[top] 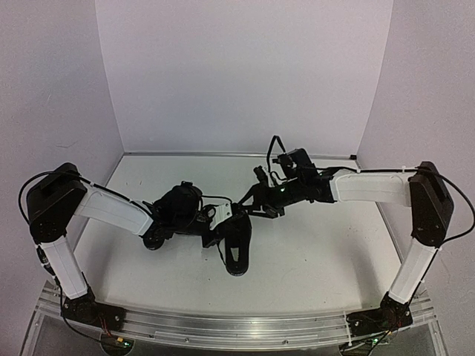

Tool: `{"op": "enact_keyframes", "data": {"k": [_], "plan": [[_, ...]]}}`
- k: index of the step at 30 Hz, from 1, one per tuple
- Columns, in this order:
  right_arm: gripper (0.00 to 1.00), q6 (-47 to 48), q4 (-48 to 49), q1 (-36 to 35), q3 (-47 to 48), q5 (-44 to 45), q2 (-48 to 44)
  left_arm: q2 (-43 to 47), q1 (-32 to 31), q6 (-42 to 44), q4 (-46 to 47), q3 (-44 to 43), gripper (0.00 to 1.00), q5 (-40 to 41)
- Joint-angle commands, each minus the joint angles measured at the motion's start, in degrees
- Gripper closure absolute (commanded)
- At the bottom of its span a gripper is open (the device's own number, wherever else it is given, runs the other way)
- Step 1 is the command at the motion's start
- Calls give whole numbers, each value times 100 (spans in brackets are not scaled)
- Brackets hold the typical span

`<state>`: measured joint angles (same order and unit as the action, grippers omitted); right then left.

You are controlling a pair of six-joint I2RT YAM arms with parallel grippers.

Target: Tie the shoes

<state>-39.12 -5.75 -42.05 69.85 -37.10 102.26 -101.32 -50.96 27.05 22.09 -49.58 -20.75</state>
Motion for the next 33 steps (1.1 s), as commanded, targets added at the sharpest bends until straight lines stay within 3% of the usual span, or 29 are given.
{"op": "enact_keyframes", "data": {"k": [1,19,22,26,29,33], "plan": [[48,-200,97,-203,-118,28,24,129,-45,44,40,-185,100,68],[74,-266,120,-268,-165,168,374,128,-99,64,-18,-247,100,139],[82,-266,127,-269,-165,175,399,130,-106,73,-20,-253,100,133],[100,-260,144,-277,-167,158,390,90,-107,46,-122,-320,100,183],[100,-248,137,-277,-206,231,327,186,-97,-83,-500,-452,80,275],[100,-246,136,-277,-249,294,278,705,82,19,-1807,-728,56,373]]}}
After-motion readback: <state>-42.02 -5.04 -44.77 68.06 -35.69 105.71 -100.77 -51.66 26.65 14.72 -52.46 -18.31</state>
